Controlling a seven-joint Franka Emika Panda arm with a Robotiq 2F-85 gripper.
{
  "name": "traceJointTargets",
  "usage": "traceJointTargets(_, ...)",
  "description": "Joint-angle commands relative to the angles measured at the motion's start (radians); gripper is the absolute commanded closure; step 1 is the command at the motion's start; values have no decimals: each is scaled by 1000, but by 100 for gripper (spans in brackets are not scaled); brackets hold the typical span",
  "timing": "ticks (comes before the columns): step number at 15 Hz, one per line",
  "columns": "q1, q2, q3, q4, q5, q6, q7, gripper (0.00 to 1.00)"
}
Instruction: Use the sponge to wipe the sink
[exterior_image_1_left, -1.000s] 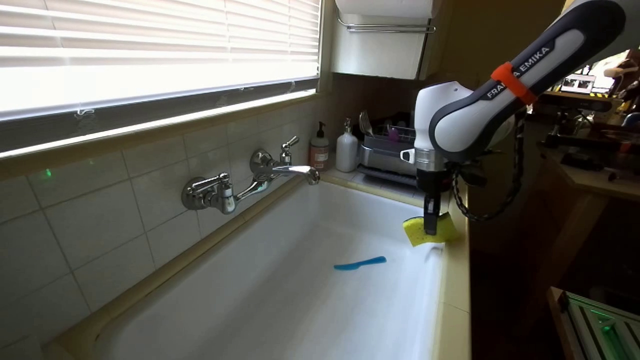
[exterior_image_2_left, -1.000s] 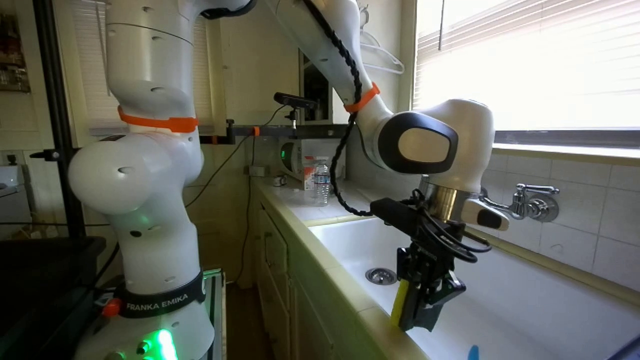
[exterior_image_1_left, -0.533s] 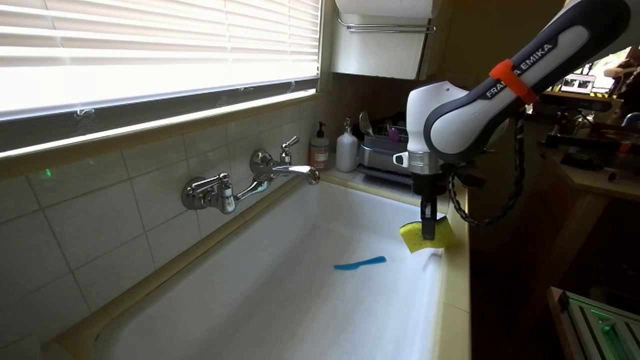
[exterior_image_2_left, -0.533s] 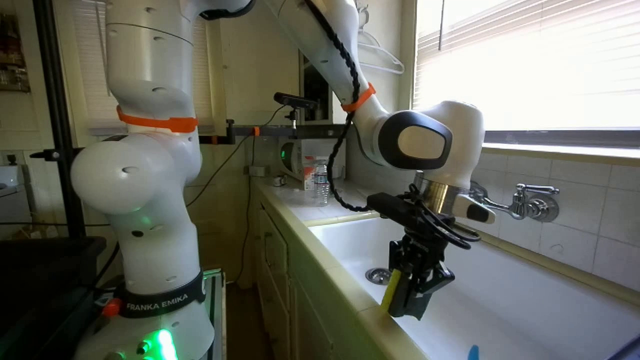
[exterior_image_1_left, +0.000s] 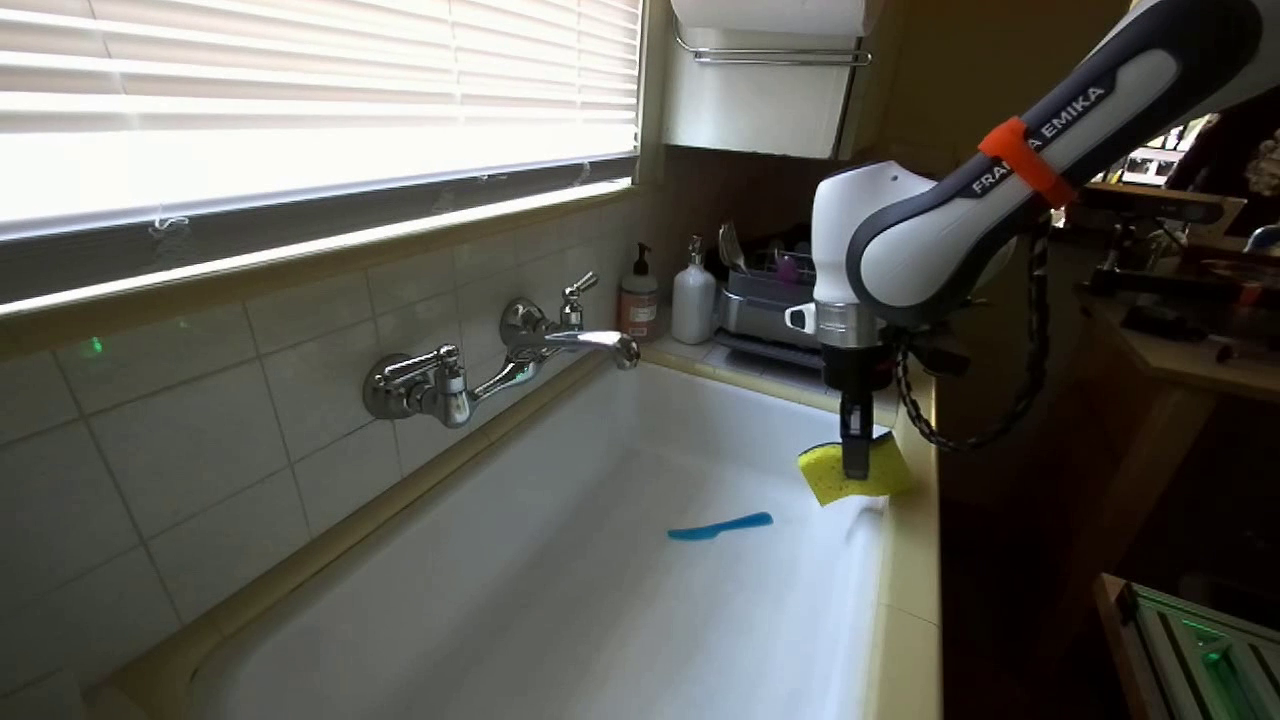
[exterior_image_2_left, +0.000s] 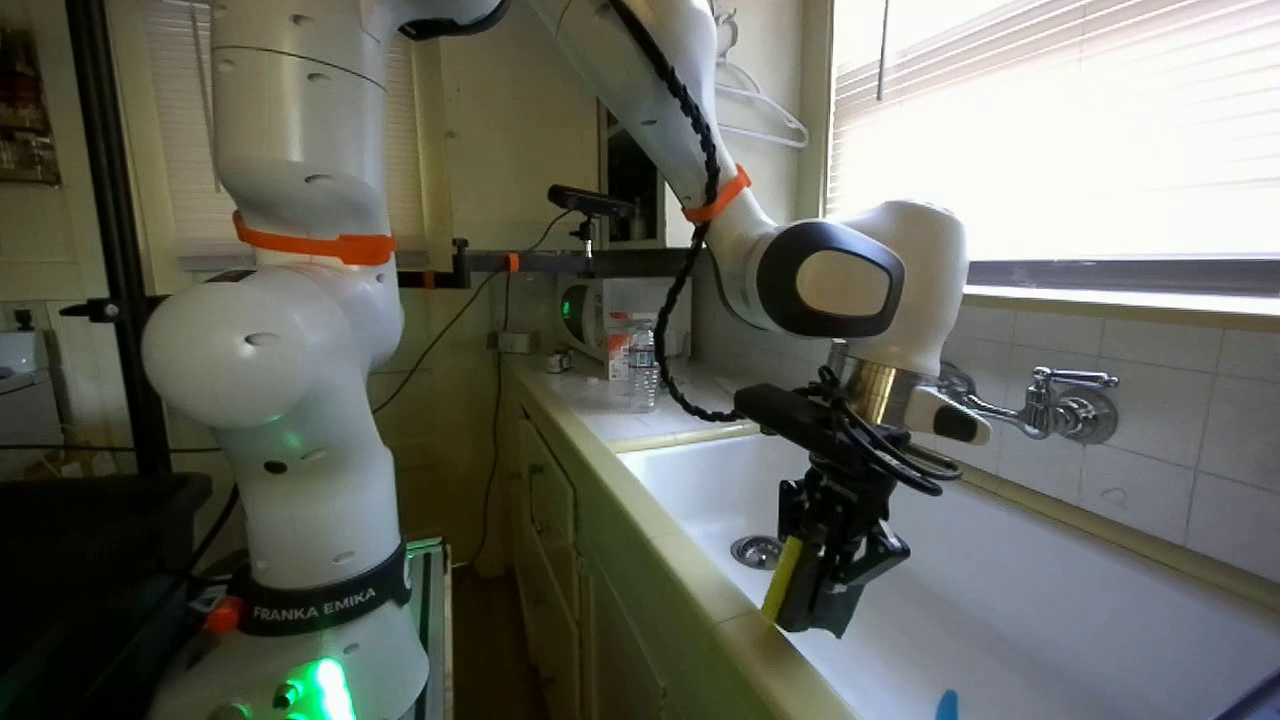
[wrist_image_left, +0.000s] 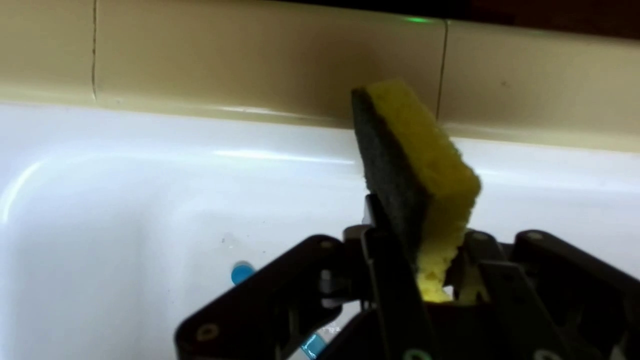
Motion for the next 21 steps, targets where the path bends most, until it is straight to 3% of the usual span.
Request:
traceJointTargets(1,3,4,1,-5,11,6,-6,97)
traceJointTargets(6,36,-5,48,-36,61,14,-24,97)
traceJointTargets(12,81,24,118,-18,166,-19,-134,97)
traceJointTargets(21,121,53,182,26,185,-92,-257,97)
